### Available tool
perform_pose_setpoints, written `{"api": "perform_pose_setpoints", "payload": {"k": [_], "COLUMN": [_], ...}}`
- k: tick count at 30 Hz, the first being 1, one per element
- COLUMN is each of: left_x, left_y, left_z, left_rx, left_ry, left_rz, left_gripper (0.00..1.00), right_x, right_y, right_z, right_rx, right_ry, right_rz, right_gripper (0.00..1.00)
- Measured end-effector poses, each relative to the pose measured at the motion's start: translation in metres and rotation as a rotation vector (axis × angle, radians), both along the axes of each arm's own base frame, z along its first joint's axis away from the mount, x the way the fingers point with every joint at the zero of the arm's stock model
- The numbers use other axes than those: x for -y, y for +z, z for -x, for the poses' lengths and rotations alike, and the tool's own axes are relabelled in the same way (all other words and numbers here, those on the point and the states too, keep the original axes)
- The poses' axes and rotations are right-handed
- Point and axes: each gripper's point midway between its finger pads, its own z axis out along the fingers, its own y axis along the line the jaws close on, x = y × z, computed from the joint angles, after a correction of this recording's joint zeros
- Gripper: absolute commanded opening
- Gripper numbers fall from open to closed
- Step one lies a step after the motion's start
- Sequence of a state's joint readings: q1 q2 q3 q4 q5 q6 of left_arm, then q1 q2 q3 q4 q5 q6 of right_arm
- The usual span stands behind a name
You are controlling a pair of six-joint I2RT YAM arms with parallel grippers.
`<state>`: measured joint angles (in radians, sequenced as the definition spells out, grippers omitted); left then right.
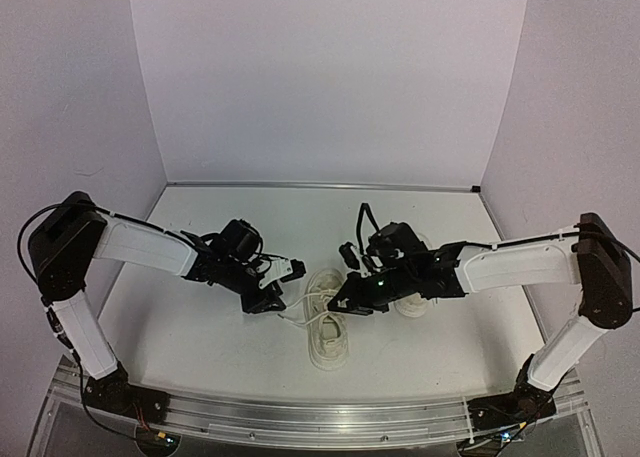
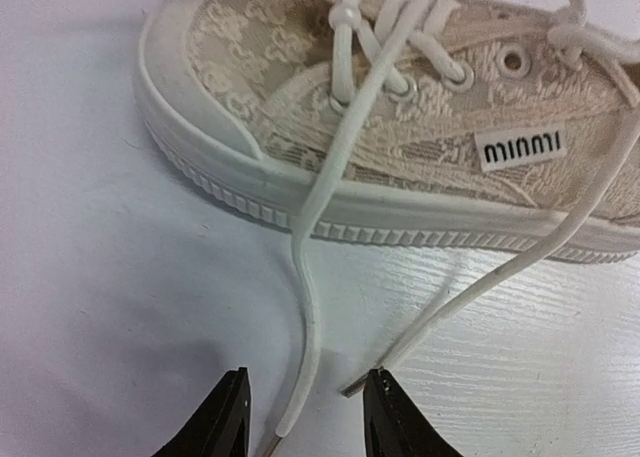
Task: Tie the shoes
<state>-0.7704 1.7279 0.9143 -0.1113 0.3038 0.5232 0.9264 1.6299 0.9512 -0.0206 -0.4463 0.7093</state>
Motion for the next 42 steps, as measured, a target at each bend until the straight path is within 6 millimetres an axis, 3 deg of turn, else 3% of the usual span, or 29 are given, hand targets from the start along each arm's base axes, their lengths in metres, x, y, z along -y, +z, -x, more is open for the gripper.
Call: {"api": "perform_pose_setpoints", "payload": {"k": [14, 20, 25, 28, 31, 38, 42], "left_x": [0.006, 0.009, 0.008, -0.003, -0.02, -0.04, -0.041], "left_y": [-0.029, -0.034, -0.034, -0.03, -0.011, 0.094, 0.115], "left_z": [-0.005, -0.013, -0.017, -0.011, -0.005, -0.011, 0.01], "left_rx": [-0.14, -0.173, -0.159, -0.15, -0.122, 0.022, 0.027], "left_ry": [-0.024, -0.007, 0.035, 0.092, 0.202, 0.48, 0.557], "left_rz": [-0.151, -0.212, -0.219, -0.203, -0.16, 0.105, 0.146], "left_gripper": [0.28, 0.01, 0.0, 0.0, 0.0, 0.0, 0.0], "right_x": [-0.002, -0.002, -0.003, -0.005, -0.009, -0.014, -0.011], "right_y": [0.005, 0.005, 0.003, 0.004, 0.007, 0.008, 0.01], "right_z": [-0.003, -0.004, -0.006, -0.009, -0.014, -0.026, -0.036], "right_rx": [0.014, 0.017, 0.021, 0.032, 0.045, 0.065, 0.074], "right_ry": [-0.005, -0.005, -0.005, -0.002, -0.002, -0.005, -0.02], "right_rz": [0.001, 0.003, 0.013, 0.017, 0.018, 0.027, 0.03], "right_gripper": [0.0, 0.0, 0.0, 0.0, 0.0, 0.0, 0.0]}}
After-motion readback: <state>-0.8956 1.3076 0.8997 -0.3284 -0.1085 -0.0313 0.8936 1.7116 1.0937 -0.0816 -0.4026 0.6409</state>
